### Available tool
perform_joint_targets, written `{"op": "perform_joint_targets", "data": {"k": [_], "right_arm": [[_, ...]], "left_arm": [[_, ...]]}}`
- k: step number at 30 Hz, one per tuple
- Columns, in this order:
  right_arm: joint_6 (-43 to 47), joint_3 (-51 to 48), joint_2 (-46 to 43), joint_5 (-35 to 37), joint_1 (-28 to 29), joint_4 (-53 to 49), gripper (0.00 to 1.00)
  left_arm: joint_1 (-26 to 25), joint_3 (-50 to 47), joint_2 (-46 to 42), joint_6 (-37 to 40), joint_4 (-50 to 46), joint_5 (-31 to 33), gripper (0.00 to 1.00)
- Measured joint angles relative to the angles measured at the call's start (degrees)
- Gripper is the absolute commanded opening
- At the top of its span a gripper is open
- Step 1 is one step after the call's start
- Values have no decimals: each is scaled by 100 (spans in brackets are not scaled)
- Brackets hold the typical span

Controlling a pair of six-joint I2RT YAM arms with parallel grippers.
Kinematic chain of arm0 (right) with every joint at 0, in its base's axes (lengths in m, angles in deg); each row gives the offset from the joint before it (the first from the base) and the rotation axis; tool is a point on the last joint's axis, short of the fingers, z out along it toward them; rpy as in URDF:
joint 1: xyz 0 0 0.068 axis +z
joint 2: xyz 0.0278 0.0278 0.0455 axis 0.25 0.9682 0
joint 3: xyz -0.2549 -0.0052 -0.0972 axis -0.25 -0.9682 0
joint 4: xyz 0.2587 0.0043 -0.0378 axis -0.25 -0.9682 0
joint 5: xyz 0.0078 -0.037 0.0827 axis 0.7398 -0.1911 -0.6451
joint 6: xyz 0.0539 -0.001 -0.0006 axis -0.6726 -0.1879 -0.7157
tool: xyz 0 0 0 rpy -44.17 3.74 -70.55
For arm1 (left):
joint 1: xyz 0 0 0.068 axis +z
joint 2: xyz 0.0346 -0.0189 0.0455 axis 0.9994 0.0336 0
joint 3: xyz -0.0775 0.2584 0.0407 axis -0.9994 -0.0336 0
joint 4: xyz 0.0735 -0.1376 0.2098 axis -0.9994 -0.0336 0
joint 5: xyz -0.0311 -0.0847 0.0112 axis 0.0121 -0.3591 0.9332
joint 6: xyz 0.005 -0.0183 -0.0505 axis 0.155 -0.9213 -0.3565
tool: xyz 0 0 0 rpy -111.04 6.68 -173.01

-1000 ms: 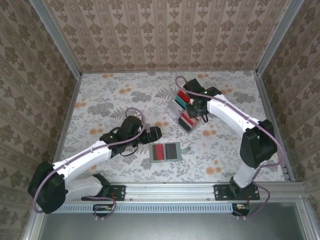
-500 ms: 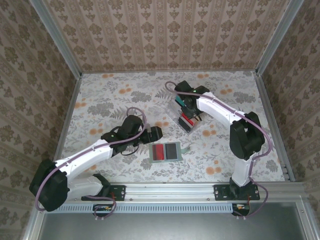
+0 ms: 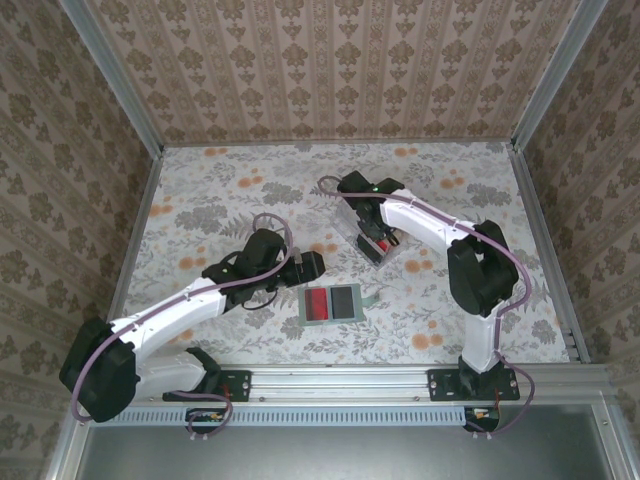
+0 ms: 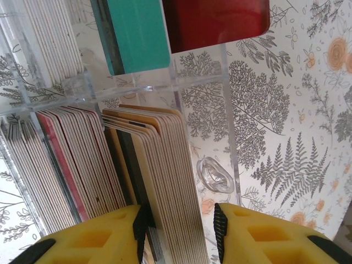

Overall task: Put the credit cards into the card holder
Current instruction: Pick up the credit card from the storage box.

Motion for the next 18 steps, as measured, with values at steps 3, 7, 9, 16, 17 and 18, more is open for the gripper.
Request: {"op": "perform_joint_targets", "data": {"k": [3,7,9,16,17,18], "right_arm": [[0,0,0,94,4,17,37],[-2,0,-2,201,2,37,38],[0,0,-2,247,2,55,38],[2,0,-13,282,0,127,34],[4,0,-13,282,0,133,33],[4,0,-13,282,0,140,33]], "left_arm": [[0,0,0,-2,0,0,100],[33,0,0,-2,2,-2,100],[37,0,0,-2,2,-2,100],[37,0,31,-2,22,-24,100],[37,0,37,-4,31,-26,100],[37,0,44,-4,39,-33,100]]}}
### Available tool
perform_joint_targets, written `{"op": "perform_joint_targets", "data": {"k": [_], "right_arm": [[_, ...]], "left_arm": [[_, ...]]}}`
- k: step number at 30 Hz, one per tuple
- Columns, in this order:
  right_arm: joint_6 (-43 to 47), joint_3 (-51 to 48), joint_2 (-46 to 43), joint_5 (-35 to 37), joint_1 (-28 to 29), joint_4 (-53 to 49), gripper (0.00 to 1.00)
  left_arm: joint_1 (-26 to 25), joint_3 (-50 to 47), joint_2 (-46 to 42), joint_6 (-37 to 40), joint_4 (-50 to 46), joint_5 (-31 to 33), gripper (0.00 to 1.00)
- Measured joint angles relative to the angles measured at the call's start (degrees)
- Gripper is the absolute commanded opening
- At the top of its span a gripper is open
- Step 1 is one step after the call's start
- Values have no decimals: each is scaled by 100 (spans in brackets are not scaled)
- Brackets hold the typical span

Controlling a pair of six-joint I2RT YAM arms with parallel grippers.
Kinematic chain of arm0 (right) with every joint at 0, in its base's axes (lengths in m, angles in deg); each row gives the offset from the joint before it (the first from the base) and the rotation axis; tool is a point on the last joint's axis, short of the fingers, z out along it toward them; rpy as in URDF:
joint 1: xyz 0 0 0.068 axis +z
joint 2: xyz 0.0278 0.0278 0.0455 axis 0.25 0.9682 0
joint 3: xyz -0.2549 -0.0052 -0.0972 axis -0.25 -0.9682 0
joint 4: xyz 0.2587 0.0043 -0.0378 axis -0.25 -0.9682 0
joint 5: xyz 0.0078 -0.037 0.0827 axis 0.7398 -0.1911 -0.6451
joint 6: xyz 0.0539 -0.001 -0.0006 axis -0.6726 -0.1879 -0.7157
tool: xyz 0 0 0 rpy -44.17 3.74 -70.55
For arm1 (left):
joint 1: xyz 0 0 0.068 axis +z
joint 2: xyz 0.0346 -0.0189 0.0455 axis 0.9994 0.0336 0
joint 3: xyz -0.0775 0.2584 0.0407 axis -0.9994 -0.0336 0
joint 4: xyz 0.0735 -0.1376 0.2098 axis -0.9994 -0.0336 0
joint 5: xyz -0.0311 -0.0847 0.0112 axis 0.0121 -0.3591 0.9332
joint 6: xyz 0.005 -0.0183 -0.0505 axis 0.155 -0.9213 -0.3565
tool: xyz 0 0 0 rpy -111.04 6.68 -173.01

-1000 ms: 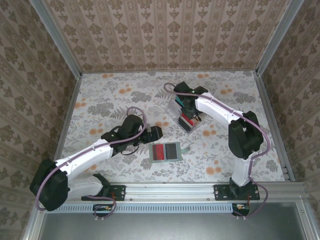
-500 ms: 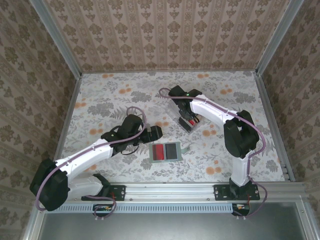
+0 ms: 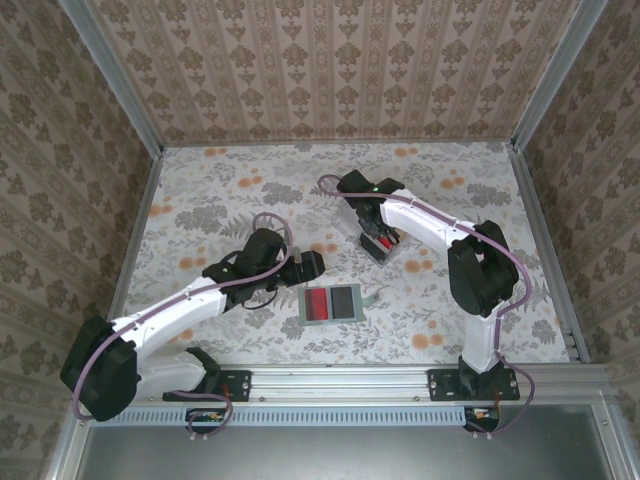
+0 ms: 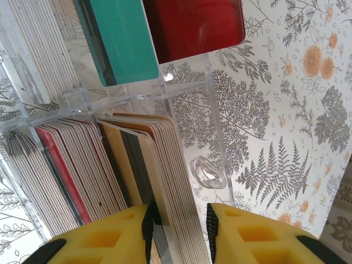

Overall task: Put the credit cards into the card holder
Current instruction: Pick up the credit card from the storage box.

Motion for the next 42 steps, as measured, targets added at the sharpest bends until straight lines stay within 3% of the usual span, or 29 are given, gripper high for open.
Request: {"op": "perform_joint_targets", "data": {"k": [14,42], "right_arm": [[15,0,-9,131,0,26,32],[31,0,-109,149,0,39,17]], "left_arm": [[26,0,131,-7,48,-116,100],[31,0,247,-22,105,-225,100]]}}
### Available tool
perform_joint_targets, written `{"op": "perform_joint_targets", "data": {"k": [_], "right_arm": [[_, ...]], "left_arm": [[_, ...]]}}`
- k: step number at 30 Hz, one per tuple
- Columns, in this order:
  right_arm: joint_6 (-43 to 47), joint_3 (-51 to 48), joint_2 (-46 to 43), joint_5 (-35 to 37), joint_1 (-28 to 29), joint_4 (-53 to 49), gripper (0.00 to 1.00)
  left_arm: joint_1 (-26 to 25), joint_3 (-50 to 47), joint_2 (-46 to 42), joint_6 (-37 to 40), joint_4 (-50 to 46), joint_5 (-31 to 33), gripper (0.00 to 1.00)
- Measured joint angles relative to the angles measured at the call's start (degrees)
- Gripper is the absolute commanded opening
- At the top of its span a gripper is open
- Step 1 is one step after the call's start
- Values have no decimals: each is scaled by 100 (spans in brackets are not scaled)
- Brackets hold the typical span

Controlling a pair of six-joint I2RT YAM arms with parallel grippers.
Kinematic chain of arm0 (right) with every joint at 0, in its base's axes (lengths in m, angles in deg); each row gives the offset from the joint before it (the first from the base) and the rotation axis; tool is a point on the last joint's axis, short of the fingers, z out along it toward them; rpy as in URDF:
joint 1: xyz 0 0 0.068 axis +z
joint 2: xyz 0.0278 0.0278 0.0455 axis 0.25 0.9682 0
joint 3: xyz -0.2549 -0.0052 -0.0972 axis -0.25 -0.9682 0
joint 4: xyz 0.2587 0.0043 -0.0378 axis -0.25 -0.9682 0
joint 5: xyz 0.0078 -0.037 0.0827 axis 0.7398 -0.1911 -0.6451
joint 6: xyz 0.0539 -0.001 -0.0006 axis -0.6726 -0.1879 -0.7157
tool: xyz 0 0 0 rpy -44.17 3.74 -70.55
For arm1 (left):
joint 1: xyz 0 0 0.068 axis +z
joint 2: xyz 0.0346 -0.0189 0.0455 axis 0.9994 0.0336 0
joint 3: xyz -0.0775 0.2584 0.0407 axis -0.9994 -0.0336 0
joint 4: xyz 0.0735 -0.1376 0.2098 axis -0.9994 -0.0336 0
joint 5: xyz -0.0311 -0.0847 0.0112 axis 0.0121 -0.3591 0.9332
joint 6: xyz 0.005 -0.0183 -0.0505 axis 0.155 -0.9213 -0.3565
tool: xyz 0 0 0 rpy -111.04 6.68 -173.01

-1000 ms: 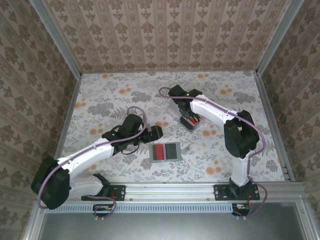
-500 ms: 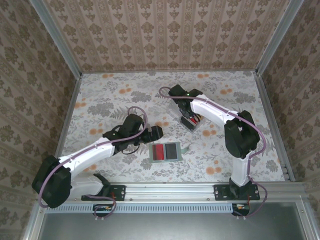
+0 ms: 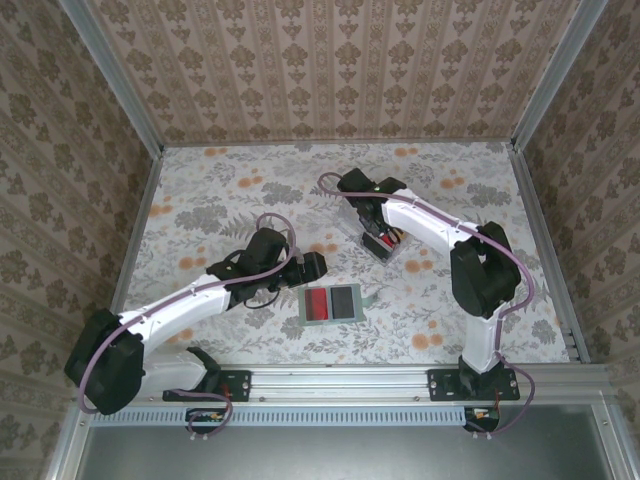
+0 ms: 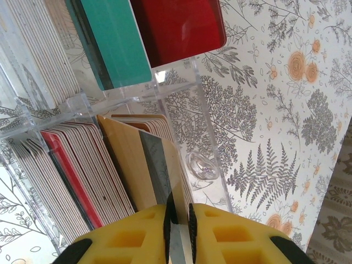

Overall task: Put the credit cards into the card holder
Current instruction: Pick up the credit card from the storage box.

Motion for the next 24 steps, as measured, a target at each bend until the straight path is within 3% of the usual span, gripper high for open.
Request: {"op": "perform_joint_targets", "data": {"k": [9,24], "right_arm": [[0,0,-66,-33,0,-26,13],[-83,7,-286,-708,-52,-210,5]], "left_arm": [[0,0,68,-2,66,-42,100],[0,0,87,-42,70,-90,100]]}}
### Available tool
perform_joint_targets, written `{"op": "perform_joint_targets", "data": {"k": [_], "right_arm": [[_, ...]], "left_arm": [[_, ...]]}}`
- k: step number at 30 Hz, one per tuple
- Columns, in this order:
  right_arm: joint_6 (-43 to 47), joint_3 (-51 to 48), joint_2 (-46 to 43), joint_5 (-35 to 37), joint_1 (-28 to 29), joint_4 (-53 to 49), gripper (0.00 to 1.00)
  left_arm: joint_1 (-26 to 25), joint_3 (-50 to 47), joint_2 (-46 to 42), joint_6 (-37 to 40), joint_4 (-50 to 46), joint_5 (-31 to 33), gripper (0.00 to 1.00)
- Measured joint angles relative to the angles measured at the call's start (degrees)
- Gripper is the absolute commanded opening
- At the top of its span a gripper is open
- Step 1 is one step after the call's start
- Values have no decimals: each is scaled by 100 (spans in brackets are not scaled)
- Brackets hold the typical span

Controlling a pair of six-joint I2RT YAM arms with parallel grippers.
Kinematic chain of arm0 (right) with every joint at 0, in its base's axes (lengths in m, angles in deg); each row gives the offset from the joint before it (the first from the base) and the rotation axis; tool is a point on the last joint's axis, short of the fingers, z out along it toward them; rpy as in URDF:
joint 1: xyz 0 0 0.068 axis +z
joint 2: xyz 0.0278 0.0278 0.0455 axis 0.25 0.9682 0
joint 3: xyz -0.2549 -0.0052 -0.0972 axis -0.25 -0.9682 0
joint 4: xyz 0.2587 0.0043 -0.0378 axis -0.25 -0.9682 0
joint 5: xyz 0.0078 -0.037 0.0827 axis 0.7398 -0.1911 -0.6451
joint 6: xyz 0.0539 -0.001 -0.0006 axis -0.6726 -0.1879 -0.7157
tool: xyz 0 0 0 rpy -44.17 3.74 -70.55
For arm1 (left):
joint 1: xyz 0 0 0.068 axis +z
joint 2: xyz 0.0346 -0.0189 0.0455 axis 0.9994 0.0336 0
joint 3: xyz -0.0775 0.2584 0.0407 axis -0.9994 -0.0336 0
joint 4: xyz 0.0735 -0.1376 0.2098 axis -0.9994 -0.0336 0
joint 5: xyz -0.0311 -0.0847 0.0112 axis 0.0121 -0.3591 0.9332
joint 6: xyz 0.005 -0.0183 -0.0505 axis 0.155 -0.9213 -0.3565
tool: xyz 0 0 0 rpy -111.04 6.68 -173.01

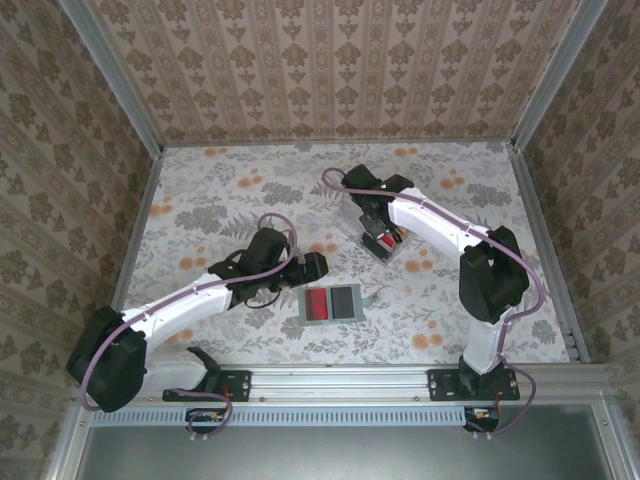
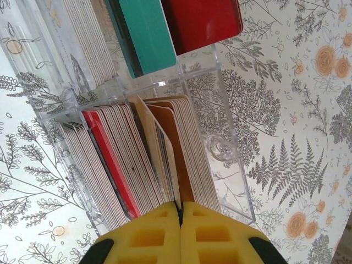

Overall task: Put the credit cards into the card holder
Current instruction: Pick up the credit card from the storage box.

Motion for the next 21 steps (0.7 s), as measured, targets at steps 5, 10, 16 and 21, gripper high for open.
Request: {"op": "perform_joint_targets", "data": {"k": [5,10,16,21], "right_arm": [[-55,87,-57,-199,-46,-133,3],[-133,98,-367,-361,-61,-289,4],[-304,101,-664,-378,-81,-376,4],[-706,103,-870,-498,-83,-505,4]], "left_arm": [[0,2,0,0,0,-15,100],[0,9,0,0,0,-15,100],[0,9,-4,-2,0,-15,100],[0,9,-55,-2,0,-15,99]]}}
